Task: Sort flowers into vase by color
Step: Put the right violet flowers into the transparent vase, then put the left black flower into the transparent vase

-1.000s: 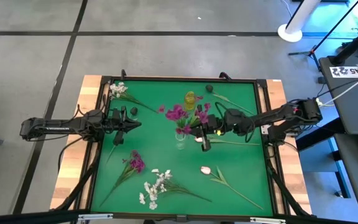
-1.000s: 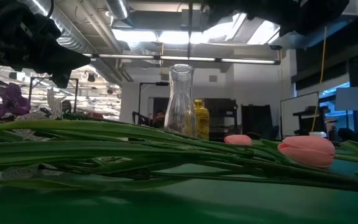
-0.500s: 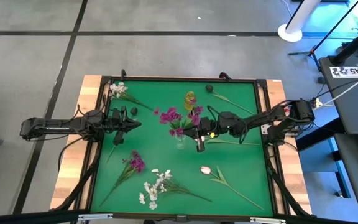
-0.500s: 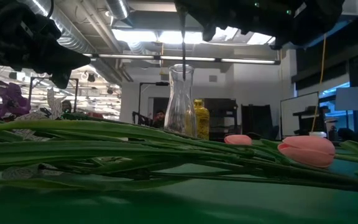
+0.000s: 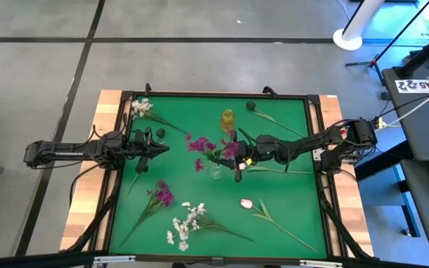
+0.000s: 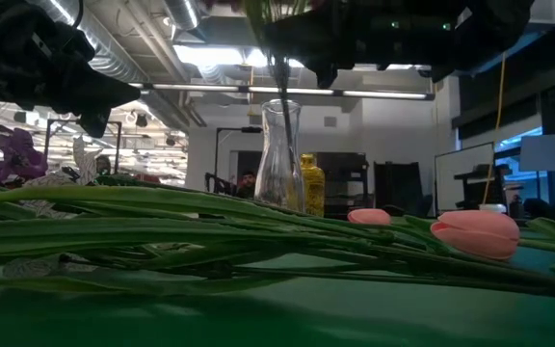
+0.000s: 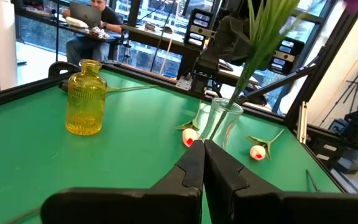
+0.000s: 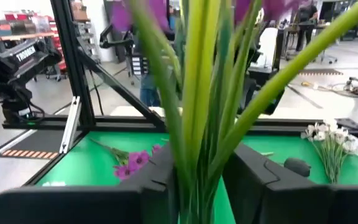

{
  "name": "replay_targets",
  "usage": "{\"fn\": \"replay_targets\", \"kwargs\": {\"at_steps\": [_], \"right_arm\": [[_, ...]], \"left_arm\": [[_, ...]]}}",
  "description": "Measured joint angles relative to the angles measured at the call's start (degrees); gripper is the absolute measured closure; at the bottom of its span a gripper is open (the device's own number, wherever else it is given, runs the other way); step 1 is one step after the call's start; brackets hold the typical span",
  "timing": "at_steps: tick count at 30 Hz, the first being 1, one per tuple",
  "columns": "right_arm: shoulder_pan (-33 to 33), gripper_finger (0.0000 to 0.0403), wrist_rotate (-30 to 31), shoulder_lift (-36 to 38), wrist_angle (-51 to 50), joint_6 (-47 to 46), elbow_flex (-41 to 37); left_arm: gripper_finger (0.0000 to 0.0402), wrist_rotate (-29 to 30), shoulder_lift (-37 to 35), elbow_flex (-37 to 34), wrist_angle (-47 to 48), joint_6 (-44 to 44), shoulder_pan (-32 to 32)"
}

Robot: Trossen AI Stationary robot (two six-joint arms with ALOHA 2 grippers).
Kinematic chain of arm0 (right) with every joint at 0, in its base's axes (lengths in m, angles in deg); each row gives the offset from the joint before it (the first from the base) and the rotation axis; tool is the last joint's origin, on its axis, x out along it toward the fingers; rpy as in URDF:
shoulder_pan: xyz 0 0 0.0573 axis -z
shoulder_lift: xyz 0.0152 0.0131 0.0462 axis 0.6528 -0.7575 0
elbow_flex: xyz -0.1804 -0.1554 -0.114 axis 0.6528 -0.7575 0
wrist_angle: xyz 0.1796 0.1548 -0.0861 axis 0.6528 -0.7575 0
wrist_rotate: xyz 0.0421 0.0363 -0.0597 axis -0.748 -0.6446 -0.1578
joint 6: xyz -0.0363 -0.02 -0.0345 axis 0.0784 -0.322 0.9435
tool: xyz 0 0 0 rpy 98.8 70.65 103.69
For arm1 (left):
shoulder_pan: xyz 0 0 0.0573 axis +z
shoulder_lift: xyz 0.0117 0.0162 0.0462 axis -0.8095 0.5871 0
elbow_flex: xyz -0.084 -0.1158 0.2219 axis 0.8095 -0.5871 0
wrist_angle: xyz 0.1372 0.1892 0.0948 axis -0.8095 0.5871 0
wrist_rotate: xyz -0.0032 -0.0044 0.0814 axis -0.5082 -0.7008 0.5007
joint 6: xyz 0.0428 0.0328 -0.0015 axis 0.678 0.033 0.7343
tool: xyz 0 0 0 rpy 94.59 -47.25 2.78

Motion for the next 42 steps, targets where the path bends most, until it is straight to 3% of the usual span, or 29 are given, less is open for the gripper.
{"fn": "replay_targets", "kwargs": {"at_steps": [8,15,25,33,42], "right_arm": [[0.00,0.0234,0.61,1.55,-3.58,-1.52,0.00],[0.00,0.0193,1.25,7.83,-14.94,0.78,0.00],[0.00,0.0189,2.41,17.98,-33.30,2.64,0.00],[0.04,0.0189,20.14,25.17,-59.59,0.78,0.00],[0.00,0.0189,18.11,27.21,-70.74,-6.29,0.00]], "left_arm": [[0.0401,0.02,0.01,-0.01,0.00,-0.07,0.00],[0.0401,-0.01,0.02,-0.02,0.00,0.04,0.00],[0.0401,0.00,0.02,-0.02,-0.16,0.11,0.00],[0.0401,-0.01,0.00,-0.02,-7.37,-2.86,0.00],[0.0401,0.02,0.00,-0.01,-7.80,-2.48,0.00]]}}
